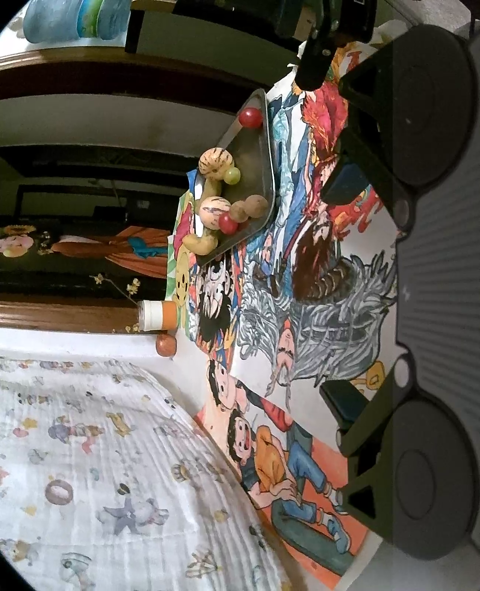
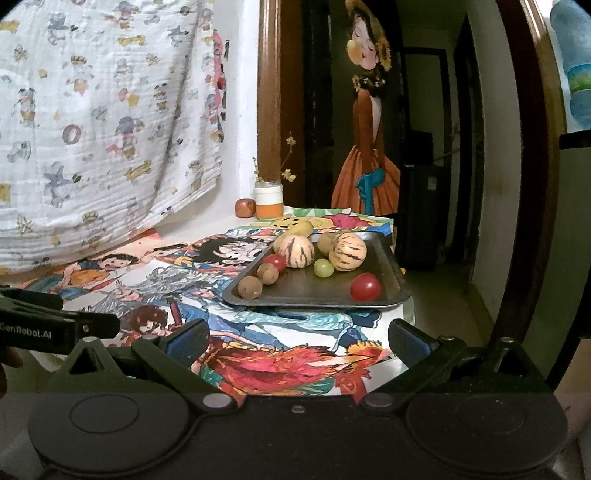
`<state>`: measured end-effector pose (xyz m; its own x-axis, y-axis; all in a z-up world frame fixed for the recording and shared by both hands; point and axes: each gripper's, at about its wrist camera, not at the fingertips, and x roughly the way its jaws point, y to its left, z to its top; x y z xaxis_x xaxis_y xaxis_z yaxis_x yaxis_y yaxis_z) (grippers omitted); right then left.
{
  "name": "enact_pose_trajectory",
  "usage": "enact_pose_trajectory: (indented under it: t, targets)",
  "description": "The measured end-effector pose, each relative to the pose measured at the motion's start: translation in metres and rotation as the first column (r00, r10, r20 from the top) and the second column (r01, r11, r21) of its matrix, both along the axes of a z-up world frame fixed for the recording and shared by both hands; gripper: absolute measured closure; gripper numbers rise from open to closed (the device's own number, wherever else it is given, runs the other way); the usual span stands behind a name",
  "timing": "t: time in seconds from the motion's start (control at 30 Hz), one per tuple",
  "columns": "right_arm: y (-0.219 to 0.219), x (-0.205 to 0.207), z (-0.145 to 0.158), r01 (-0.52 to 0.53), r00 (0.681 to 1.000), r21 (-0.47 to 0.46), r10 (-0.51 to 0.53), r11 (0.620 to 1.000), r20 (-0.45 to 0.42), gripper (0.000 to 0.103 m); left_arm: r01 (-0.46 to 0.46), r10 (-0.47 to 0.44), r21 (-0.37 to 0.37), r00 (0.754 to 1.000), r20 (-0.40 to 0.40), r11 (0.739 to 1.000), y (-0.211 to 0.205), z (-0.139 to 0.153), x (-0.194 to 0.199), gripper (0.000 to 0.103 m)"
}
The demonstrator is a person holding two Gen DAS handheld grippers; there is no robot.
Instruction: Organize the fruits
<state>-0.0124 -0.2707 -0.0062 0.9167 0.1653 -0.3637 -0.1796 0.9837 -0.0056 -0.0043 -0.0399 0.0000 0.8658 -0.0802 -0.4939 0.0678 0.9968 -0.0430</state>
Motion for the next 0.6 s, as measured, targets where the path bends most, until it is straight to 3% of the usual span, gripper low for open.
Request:
enact_pose_trajectory:
  t: [0.6]
  targets:
    - [0.0007, 0.0029, -0.0021, 0.005, 1.000, -0.002, -0.005, 1.000, -0.011, 0.000, -0.010, 0.010, -0.010, 1.000, -0.021, 1.000, 0.0048, -0.0038, 0.0021, 0.000]
